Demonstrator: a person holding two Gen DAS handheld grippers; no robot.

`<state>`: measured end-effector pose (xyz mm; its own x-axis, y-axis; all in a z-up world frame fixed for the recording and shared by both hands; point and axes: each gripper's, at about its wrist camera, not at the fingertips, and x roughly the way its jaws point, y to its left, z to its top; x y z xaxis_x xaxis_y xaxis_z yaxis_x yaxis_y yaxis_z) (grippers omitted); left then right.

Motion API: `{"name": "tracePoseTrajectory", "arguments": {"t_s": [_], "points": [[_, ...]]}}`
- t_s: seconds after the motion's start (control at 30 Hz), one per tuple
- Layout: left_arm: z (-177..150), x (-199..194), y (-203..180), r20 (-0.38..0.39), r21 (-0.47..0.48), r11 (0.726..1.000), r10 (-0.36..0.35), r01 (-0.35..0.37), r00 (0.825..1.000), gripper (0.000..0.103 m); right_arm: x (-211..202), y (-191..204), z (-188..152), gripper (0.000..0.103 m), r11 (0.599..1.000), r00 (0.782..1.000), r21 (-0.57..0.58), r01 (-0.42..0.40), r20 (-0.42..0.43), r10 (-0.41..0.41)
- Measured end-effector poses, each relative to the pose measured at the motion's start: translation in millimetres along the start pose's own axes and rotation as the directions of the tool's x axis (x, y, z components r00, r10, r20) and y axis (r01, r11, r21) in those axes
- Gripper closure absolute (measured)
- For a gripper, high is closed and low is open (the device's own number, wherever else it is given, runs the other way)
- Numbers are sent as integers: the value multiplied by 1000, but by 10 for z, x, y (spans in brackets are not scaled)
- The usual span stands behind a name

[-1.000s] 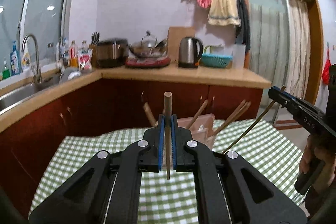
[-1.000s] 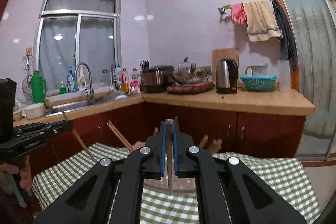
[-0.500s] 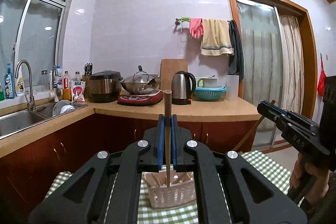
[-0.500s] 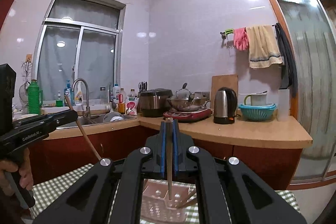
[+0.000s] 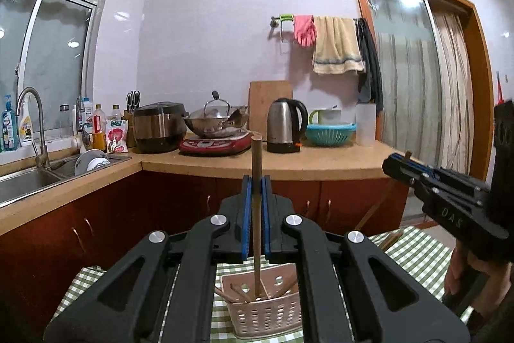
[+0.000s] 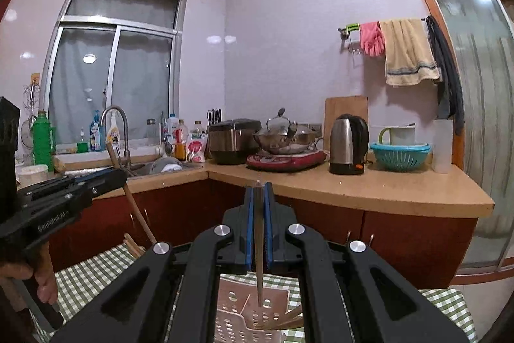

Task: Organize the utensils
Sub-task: 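Lift both held chopsticks upright and carry them over the holder, then lower the chopsticks into the holder and open both tools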

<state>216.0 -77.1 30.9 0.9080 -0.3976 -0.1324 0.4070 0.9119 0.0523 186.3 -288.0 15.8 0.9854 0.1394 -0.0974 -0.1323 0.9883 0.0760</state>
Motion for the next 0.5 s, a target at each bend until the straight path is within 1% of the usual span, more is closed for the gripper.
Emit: {"name": "tracePoseTrajectory", "arguments": {"t_s": [0.33,0.5], "points": [[-343,312,13,-37,4,1000,16,-16,999,96,207,-16,-303,97,1000,998,6,-3,-61,3],[-529,421,37,-73,-11,1000,13,-14,997,96,313,4,-460,97,1000,994,17,-10,-106,12]]}}
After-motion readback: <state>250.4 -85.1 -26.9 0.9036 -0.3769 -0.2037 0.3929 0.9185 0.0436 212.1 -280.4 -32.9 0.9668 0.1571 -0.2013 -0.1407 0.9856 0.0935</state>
